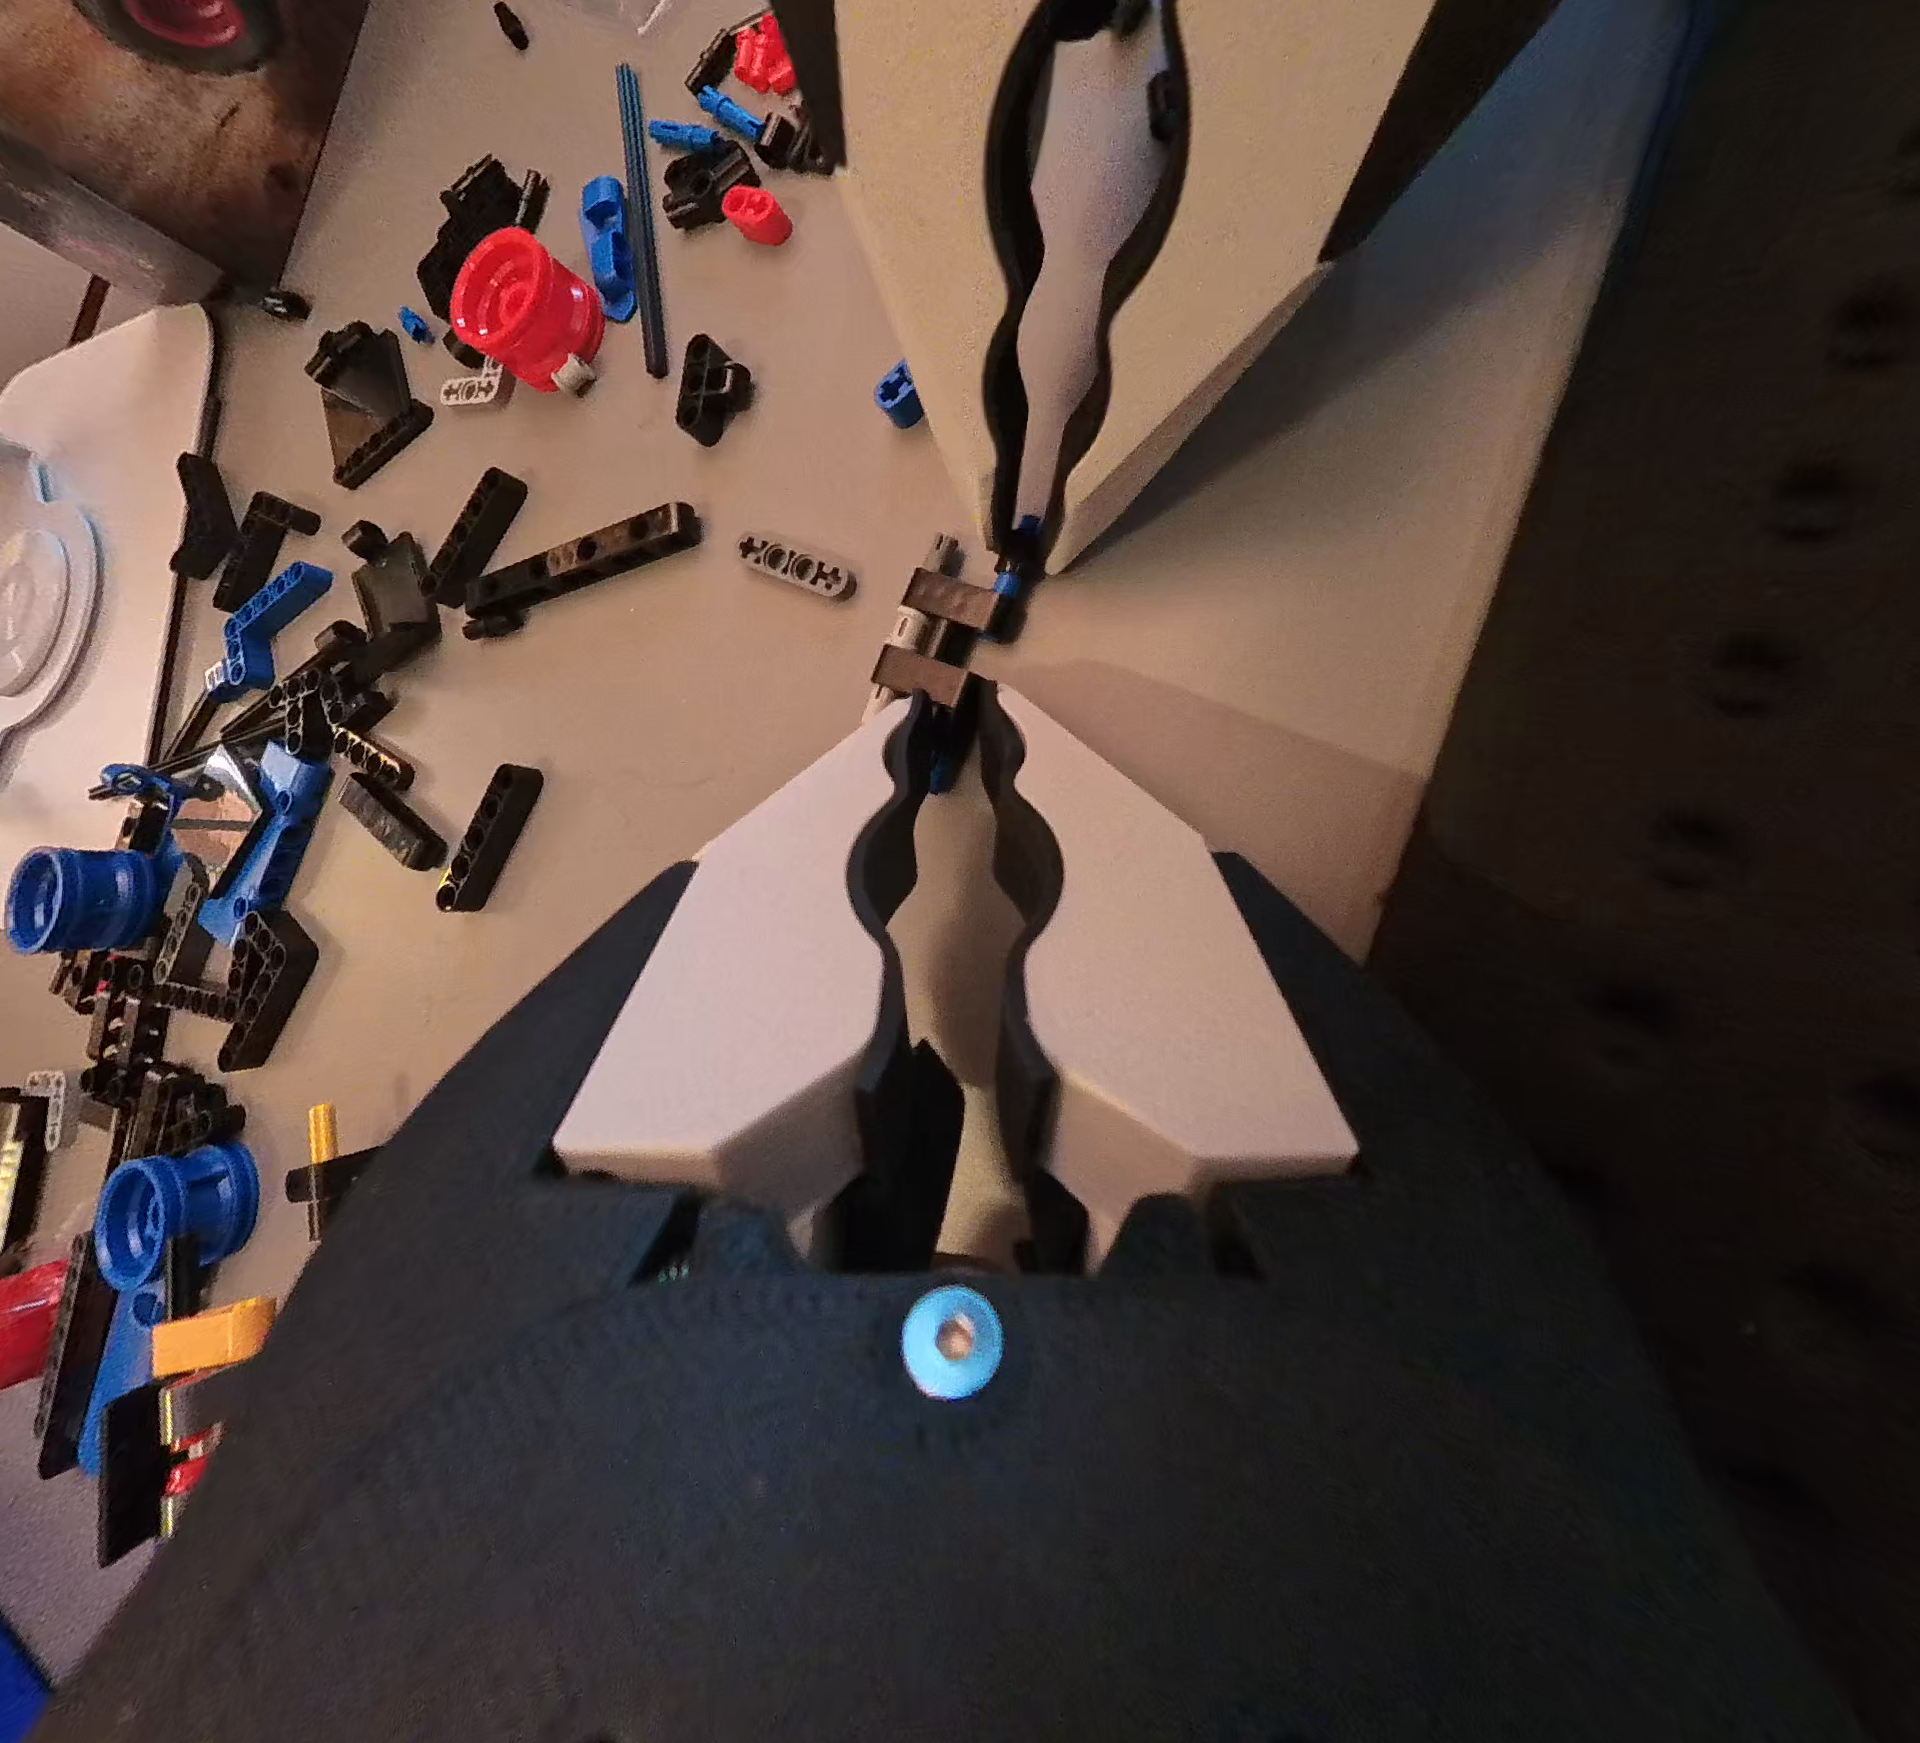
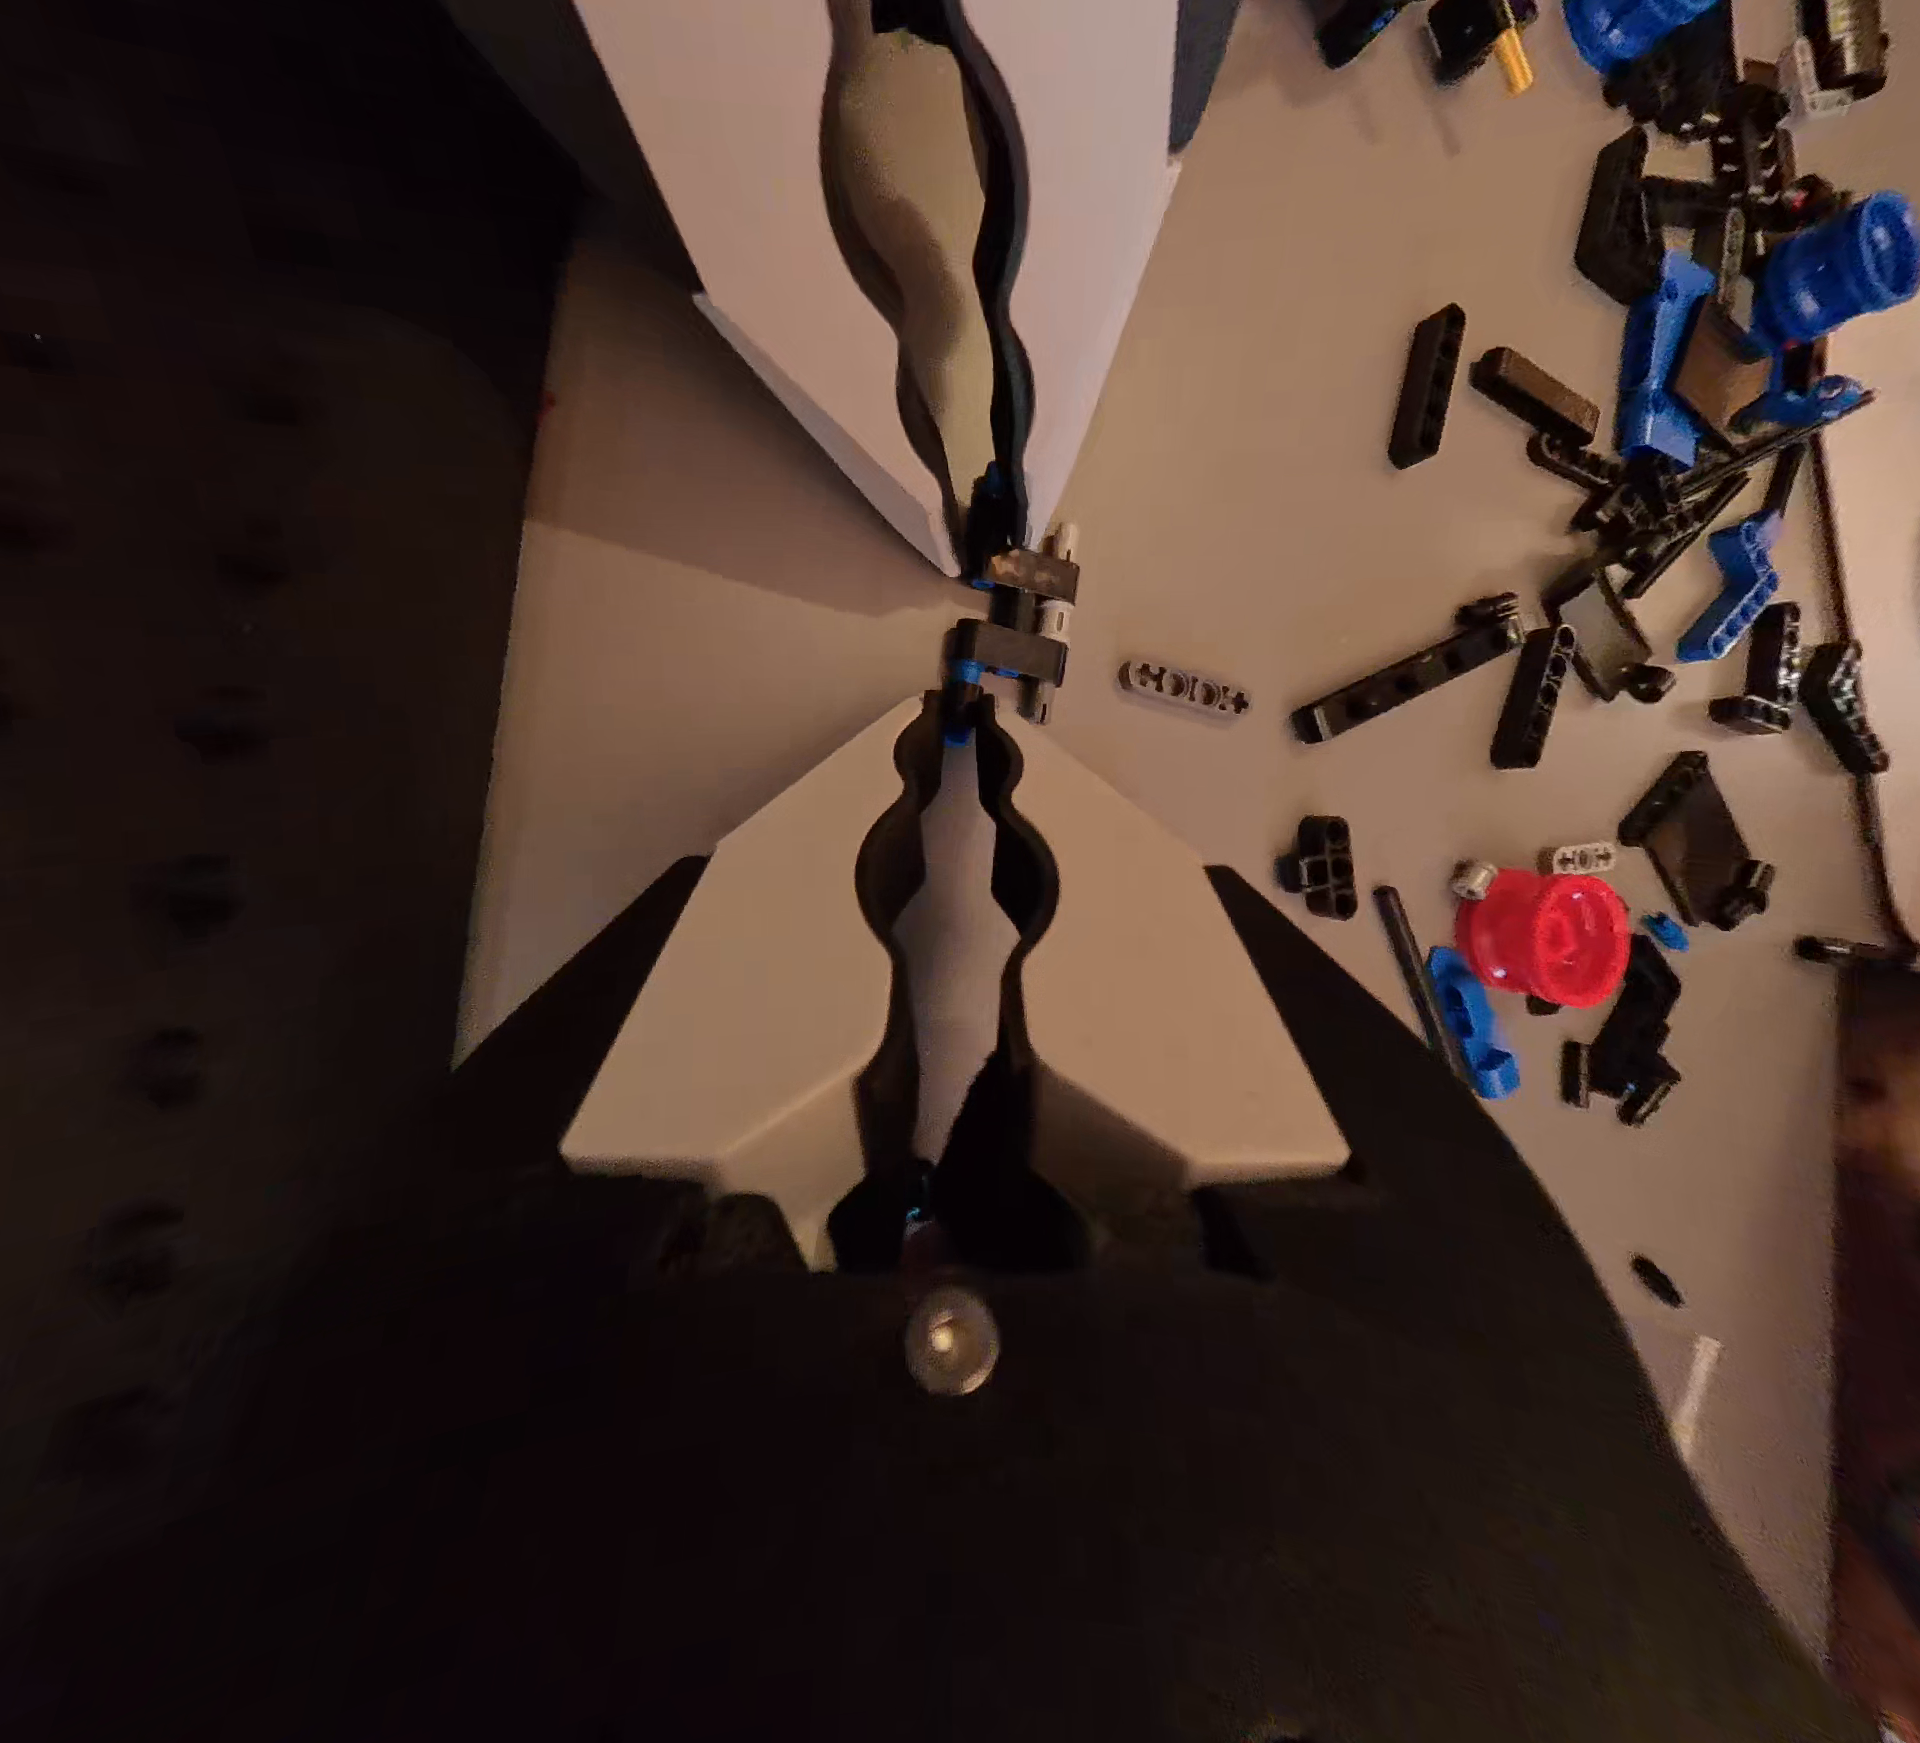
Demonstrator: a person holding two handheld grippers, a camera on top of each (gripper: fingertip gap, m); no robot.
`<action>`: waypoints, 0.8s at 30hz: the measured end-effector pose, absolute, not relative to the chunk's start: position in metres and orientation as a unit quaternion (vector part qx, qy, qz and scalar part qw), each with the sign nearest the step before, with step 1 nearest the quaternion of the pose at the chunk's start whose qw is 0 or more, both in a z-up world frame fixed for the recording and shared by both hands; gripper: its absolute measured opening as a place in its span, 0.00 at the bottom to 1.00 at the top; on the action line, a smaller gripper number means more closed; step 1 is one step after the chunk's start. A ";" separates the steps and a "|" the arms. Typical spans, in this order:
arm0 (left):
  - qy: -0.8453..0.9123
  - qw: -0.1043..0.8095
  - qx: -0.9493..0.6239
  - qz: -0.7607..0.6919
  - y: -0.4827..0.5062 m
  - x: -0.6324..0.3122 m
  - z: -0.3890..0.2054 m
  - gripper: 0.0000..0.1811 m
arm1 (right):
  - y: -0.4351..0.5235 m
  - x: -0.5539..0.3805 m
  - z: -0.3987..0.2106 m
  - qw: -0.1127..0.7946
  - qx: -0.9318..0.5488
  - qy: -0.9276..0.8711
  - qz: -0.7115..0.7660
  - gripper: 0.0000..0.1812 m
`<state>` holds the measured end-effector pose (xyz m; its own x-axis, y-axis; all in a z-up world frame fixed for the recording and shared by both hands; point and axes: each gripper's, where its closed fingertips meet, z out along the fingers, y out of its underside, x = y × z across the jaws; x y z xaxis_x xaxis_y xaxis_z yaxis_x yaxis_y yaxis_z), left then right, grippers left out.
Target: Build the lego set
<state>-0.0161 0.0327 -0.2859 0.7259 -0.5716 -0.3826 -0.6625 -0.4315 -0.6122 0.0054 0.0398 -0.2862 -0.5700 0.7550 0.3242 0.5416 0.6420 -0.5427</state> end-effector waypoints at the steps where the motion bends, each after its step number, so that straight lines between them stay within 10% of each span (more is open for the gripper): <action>1: 0.366 0.388 -0.843 0.059 0.033 -0.016 -0.286 0.03 | 0.039 0.004 -0.286 0.267 -0.386 -0.858 0.211 0.01; 13: 0.382 0.391 -0.837 0.035 0.030 -0.012 -0.285 0.04 | 0.039 0.012 -0.274 0.239 -0.449 -0.817 0.274 0.10; 24: 0.396 0.439 -0.803 0.078 0.031 -0.049 -0.227 0.16 | 0.084 -0.014 -0.187 0.392 -0.459 -0.748 0.276 0.20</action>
